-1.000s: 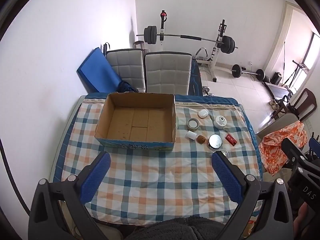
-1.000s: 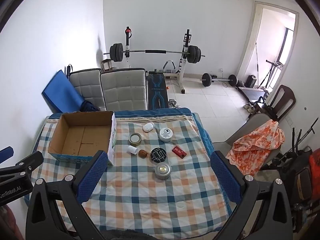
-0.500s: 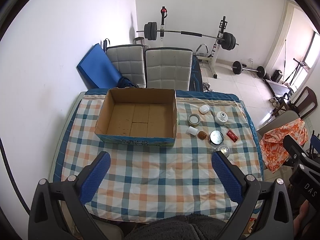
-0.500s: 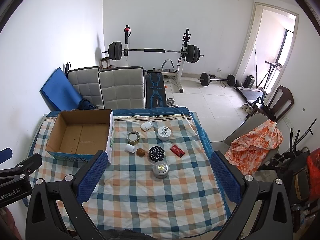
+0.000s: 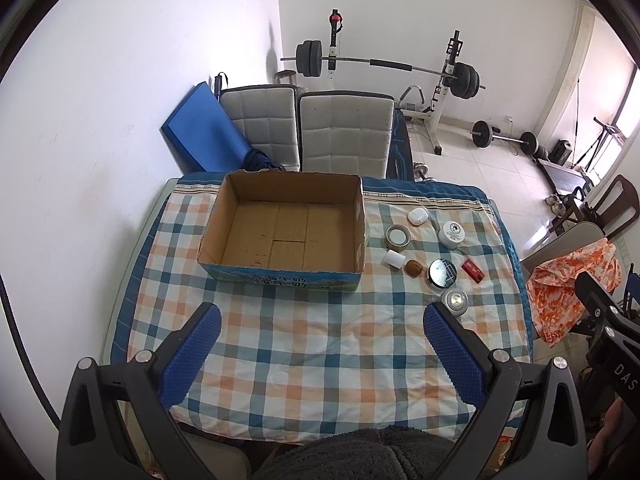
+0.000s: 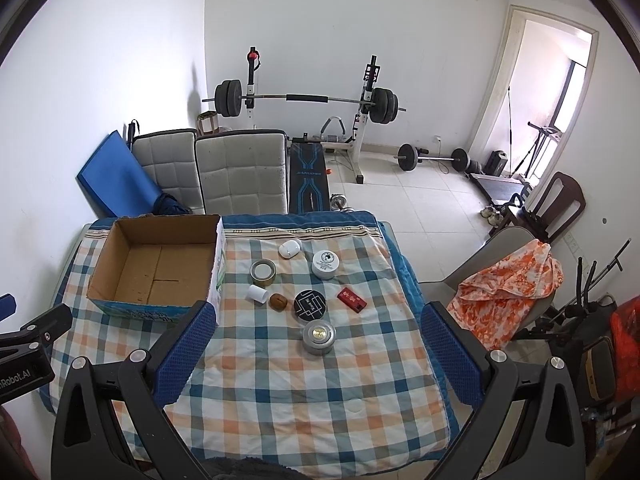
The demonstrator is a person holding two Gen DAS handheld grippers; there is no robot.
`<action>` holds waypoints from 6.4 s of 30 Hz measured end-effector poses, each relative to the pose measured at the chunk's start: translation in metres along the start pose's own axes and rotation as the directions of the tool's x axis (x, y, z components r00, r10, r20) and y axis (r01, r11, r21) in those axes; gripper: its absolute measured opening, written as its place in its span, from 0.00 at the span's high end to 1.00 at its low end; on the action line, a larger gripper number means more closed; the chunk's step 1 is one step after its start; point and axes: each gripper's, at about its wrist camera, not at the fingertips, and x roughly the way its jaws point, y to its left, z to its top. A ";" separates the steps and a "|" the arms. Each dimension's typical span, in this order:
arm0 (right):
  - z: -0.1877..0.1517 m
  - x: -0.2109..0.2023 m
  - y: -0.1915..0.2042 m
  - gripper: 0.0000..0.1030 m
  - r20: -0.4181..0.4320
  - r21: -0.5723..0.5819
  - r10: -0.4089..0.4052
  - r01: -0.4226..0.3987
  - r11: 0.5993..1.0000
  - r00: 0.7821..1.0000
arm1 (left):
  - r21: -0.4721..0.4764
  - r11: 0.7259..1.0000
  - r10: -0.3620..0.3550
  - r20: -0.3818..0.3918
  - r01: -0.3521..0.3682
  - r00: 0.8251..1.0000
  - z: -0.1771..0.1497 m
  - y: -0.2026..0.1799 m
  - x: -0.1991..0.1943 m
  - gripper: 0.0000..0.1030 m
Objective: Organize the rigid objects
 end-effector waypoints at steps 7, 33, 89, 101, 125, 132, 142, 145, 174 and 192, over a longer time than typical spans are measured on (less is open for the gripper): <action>0.000 0.002 0.000 0.00 -0.004 -0.002 0.001 -0.001 1.000 1.000 | 0.001 1.000 0.004 0.003 -0.004 1.000 -0.002 0.002 0.002 0.00; 0.010 0.003 0.008 0.00 -0.013 -0.009 0.013 -0.013 1.000 1.000 | 0.010 1.000 -0.001 0.002 0.001 1.000 0.003 -0.002 0.003 0.00; -0.127 0.499 -0.036 0.29 -0.741 0.208 0.198 -0.061 0.976 0.642 | 0.211 0.976 0.090 -0.587 0.045 0.804 0.015 -0.192 0.421 0.00; -0.119 0.525 -0.123 0.29 -0.760 0.214 0.105 0.095 0.972 0.642 | 0.321 0.920 0.051 -0.665 0.224 0.745 0.028 -0.301 0.465 0.00; -0.130 0.526 -0.163 0.29 -0.776 0.238 0.142 0.077 0.968 0.615 | 0.433 0.864 0.122 -0.675 0.257 0.728 0.013 -0.357 0.479 0.29; -0.116 0.507 -0.155 0.29 -0.757 0.241 0.161 0.043 0.969 0.633 | 0.375 0.888 0.042 -0.644 0.267 0.764 0.028 -0.323 0.462 0.29; -0.062 0.449 -0.107 0.30 -0.676 0.185 0.172 -0.060 0.981 0.717 | 0.237 0.932 -0.115 -0.529 0.276 0.841 0.112 -0.249 0.388 0.29; -0.039 0.424 -0.080 0.30 -0.634 0.166 0.181 -0.096 0.981 0.752 | 0.205 0.935 -0.164 -0.474 0.290 0.865 0.111 -0.211 0.350 0.29; 0.075 0.359 0.267 0.29 -0.500 -0.030 0.254 -0.310 0.950 0.828 | 0.066 0.991 -0.095 -0.297 0.119 0.950 0.181 0.095 0.324 0.29; 0.050 0.499 0.327 0.29 -0.625 -0.003 0.239 -0.309 0.951 0.743 | -0.234 0.951 -0.302 -0.545 0.204 0.782 0.166 0.141 0.495 0.29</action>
